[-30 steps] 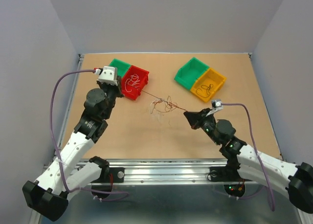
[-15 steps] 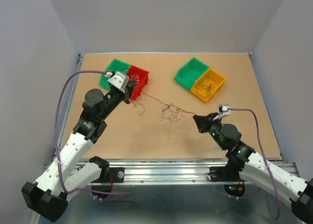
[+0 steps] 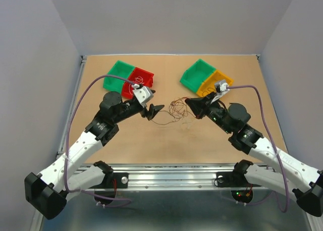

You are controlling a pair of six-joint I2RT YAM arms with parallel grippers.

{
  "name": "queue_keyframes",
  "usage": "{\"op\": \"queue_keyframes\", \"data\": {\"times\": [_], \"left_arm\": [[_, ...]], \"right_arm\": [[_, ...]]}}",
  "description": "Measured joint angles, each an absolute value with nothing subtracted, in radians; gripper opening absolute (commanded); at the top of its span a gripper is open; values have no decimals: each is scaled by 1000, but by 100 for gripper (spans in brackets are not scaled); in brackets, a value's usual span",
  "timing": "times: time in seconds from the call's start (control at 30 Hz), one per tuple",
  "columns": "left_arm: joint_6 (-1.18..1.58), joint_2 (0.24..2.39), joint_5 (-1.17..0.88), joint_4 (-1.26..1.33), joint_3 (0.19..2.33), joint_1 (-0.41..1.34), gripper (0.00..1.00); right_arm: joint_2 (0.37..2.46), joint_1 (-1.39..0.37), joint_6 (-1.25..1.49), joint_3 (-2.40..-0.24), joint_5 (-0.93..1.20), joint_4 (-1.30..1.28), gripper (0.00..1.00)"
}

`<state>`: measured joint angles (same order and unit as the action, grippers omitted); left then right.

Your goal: Untangle the cables

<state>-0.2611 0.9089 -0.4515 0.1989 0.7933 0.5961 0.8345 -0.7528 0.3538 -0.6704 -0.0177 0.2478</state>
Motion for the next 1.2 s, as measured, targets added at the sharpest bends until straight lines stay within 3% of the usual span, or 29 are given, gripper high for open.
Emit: {"op": "queue_keyframes", "data": {"times": [0.57, 0.73, 0.9, 1.13, 1.2], "left_arm": [[-309, 1029, -583, 274, 793, 648, 15], [-310, 1034, -583, 275, 793, 649, 17], [-313, 1034, -583, 280, 793, 654, 31], [-318, 1034, -581, 282, 793, 662, 32], [-321, 1037, -578, 288, 793, 665, 41]], "right_arm": [[899, -753, 363, -779, 128, 241, 1], [909, -753, 366, -779, 140, 240, 0], [918, -753, 371, -779, 148, 240, 1], [924, -753, 382, -779, 162, 241, 1], [924, -753, 385, -779, 166, 241, 1]]}}
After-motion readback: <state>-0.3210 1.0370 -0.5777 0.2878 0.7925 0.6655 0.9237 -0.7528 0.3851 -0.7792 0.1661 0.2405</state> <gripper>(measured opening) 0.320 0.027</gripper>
